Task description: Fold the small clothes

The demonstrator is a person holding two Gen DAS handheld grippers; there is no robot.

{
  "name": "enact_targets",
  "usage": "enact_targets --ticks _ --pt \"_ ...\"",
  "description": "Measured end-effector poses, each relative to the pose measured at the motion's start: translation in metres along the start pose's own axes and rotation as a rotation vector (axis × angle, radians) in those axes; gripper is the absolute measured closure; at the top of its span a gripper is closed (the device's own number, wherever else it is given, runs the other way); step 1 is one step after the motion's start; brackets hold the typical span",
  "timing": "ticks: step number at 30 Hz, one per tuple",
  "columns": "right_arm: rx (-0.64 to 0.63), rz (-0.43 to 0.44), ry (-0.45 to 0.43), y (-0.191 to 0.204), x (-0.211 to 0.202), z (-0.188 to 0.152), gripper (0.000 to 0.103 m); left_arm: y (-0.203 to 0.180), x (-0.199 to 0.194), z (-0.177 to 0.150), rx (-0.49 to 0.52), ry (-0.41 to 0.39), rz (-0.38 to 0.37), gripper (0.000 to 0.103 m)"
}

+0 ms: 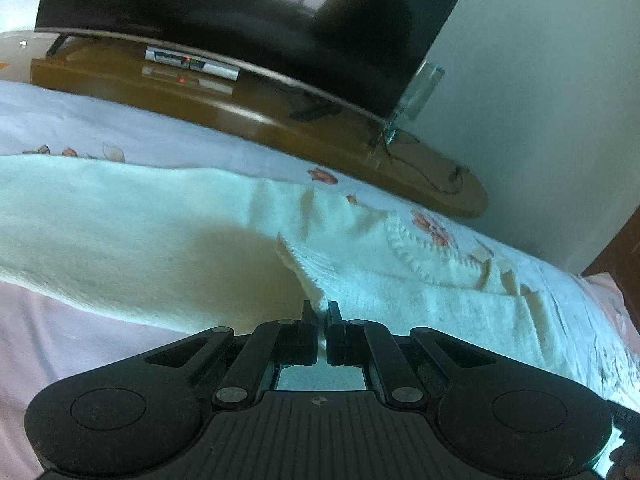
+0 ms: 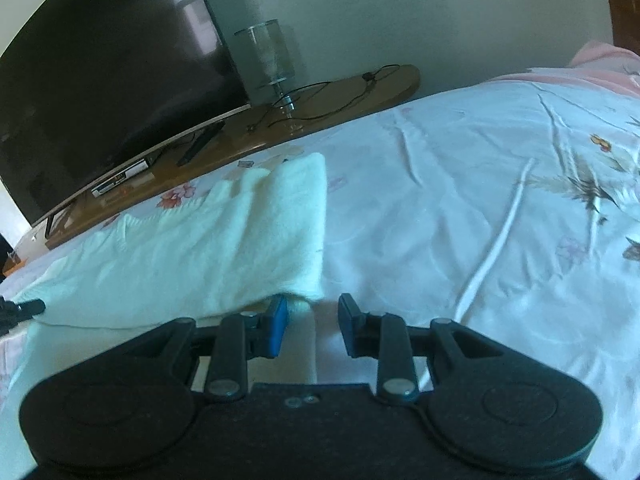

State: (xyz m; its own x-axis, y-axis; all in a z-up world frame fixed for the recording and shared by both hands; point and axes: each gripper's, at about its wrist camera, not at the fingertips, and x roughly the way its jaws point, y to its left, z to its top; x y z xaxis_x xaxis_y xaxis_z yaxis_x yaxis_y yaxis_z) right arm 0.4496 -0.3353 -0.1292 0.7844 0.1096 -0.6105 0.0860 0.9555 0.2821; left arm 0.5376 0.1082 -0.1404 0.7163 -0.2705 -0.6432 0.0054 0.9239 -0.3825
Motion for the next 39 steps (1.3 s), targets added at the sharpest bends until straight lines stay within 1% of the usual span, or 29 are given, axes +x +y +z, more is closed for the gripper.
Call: enact_targets --ticks 1,2,3,4,7,14,15,19,23,24,25,26,27,28,29,30,31,32,33,34,35,36,37,38,39 --pt "-0.001 -0.001 -0.006 0.000 0.000 0.001 0.078 0.000 0.003 0.000 0.004 0.013 0.003 0.099" --pt "0.001 0.002 -0.009 -0.002 0.001 0.001 0.087 0.001 0.005 -0.001 0.006 0.022 0.004 0.099" --pt "0.002 0.009 -0.013 -0.002 0.001 0.000 0.094 0.001 0.006 -0.002 0.008 0.031 0.005 0.099" --pt "-0.003 0.010 -0.014 -0.003 0.002 0.000 0.098 0.002 0.007 -0.004 0.007 0.034 0.006 0.099" --pt "-0.009 -0.005 -0.016 -0.003 0.002 -0.002 0.098 0.009 0.010 -0.008 -0.033 0.037 -0.008 0.099" --pt "-0.005 -0.006 -0.015 -0.004 0.003 -0.003 0.098 0.011 0.009 -0.014 -0.057 0.012 -0.020 0.099" --pt "-0.004 -0.005 -0.014 -0.004 0.003 -0.003 0.098 0.010 0.009 -0.013 -0.057 0.014 -0.021 0.099" --pt "-0.004 -0.002 -0.014 -0.005 0.004 -0.003 0.098 0.007 0.012 -0.009 -0.002 0.041 0.003 0.098" --pt "-0.007 -0.008 -0.004 -0.008 0.005 -0.002 0.100 0.016 0.001 -0.007 -0.007 0.031 0.024 0.098" --pt "-0.014 -0.006 0.003 -0.008 0.004 -0.001 0.096 0.018 -0.006 -0.005 -0.013 0.021 0.036 0.098" --pt "-0.027 0.005 0.018 -0.009 0.001 0.000 0.084 0.017 -0.014 -0.003 -0.007 -0.003 0.062 0.098" --pt "-0.050 0.003 0.013 -0.009 -0.007 0.003 0.071 0.013 -0.021 0.001 0.026 -0.040 0.096 0.097" --pt "-0.084 0.011 -0.042 -0.010 -0.020 0.005 0.069 0.006 -0.026 0.004 0.068 -0.073 0.119 0.097" --pt "-0.115 0.035 -0.092 -0.009 -0.030 0.008 0.072 -0.001 -0.026 0.009 0.102 -0.091 0.112 0.097" --pt "-0.126 0.051 -0.103 -0.009 -0.033 0.014 0.078 -0.008 -0.023 0.011 0.119 -0.093 0.093 0.097" --pt "-0.131 0.056 -0.096 -0.009 -0.030 0.019 0.081 -0.015 -0.017 0.012 0.134 -0.089 0.070 0.097" --pt "-0.140 0.045 -0.082 -0.008 -0.021 0.025 0.082 -0.025 -0.005 0.011 0.161 -0.068 0.038 0.097" --pt "-0.149 0.042 -0.070 -0.006 -0.012 0.029 0.083 -0.032 0.006 0.007 0.185 -0.045 0.022 0.097" --pt "-0.163 0.050 -0.064 -0.004 -0.002 0.031 0.084 -0.037 0.019 0.002 0.211 -0.013 0.023 0.097" --pt "-0.189 0.050 -0.053 -0.002 0.010 0.030 0.084 -0.039 0.033 -0.004 0.231 0.024 0.053 0.097" --pt "-0.216 0.033 -0.017 -0.002 0.022 0.027 0.091 -0.036 0.035 -0.008 0.238 -0.007 0.045 0.097" --pt "-0.242 -0.021 0.041 -0.005 0.037 0.023 0.090 -0.031 0.034 -0.008 0.227 -0.015 0.039 0.097" --pt "-0.228 -0.020 0.023 -0.012 0.039 0.021 0.090 -0.026 0.032 -0.004 0.198 -0.009 0.038 0.097" --pt "-0.203 -0.014 0.044 -0.016 0.039 0.026 0.089 -0.026 0.029 -0.001 0.197 -0.015 0.054 0.097" --pt "-0.213 -0.027 0.056 -0.013 0.038 0.030 0.088 -0.028 0.026 0.002 0.220 -0.043 0.071 0.097"
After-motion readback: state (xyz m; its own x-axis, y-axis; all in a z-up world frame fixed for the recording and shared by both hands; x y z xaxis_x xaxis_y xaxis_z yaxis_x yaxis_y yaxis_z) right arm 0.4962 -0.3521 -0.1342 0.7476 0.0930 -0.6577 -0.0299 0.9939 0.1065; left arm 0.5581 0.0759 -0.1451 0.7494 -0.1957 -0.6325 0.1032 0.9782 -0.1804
